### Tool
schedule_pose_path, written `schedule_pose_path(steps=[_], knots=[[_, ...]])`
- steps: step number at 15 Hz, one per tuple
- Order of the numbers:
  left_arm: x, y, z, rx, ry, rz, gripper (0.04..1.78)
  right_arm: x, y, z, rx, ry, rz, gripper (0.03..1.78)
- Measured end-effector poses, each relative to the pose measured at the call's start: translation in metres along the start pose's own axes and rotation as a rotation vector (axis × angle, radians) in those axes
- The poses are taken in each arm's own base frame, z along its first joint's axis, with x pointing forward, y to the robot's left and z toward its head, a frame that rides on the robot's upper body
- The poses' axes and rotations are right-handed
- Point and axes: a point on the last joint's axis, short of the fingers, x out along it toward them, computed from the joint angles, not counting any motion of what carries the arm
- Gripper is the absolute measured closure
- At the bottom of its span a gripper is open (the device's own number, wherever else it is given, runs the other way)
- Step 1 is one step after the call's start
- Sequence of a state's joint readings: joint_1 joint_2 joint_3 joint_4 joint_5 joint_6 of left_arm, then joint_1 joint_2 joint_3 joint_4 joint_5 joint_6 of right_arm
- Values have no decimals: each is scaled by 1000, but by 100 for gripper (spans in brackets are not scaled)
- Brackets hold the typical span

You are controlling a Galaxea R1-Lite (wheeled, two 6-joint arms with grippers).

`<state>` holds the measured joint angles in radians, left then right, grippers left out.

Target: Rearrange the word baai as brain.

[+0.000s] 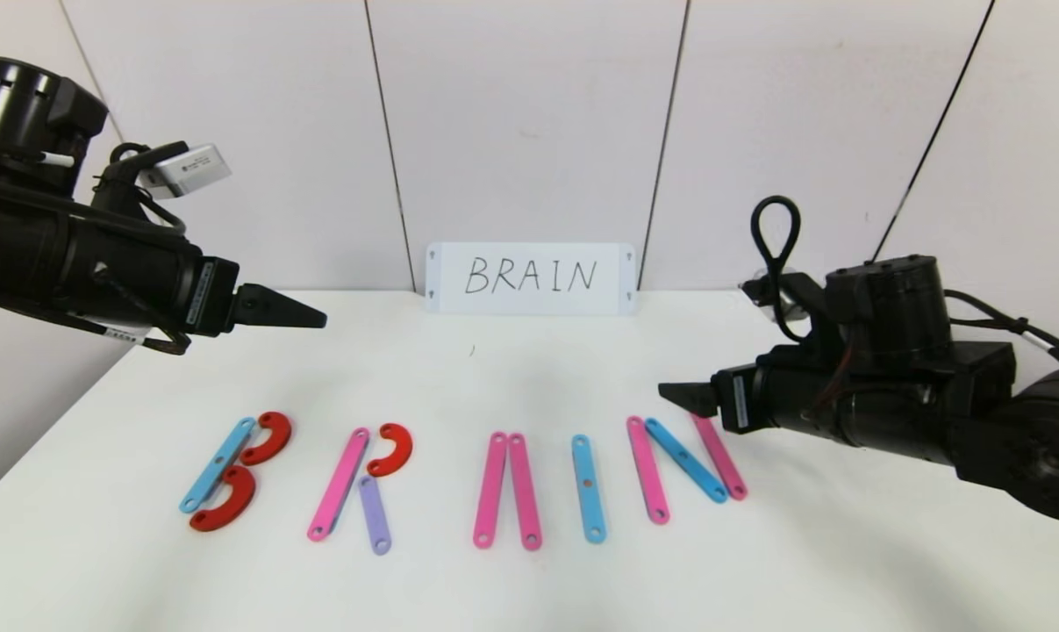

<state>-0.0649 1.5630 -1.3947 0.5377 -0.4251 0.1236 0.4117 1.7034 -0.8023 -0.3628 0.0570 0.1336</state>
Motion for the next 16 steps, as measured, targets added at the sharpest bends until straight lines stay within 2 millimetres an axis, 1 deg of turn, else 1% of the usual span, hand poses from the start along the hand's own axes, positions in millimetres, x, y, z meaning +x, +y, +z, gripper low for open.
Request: schedule_pose_path(steps=[3,6,9,12,16], knots=[[-7,-4,-5,5,-4,2,8,-30,3,5,-3,-59,9,8],[-24,-14,-18,24,-16,3,8,-63,4,2,-4,-119,7,8],[-46,-26,-42,53,-24,9,8,-98,3,-4,0,-171,-26,8],[-74,-42,-69,77,-66,20,8,-139,3,-12,6,-225,-87,8],[-111,-64,-113,125,-181,78,8,-198,3,-32,9,-282,-104,8]])
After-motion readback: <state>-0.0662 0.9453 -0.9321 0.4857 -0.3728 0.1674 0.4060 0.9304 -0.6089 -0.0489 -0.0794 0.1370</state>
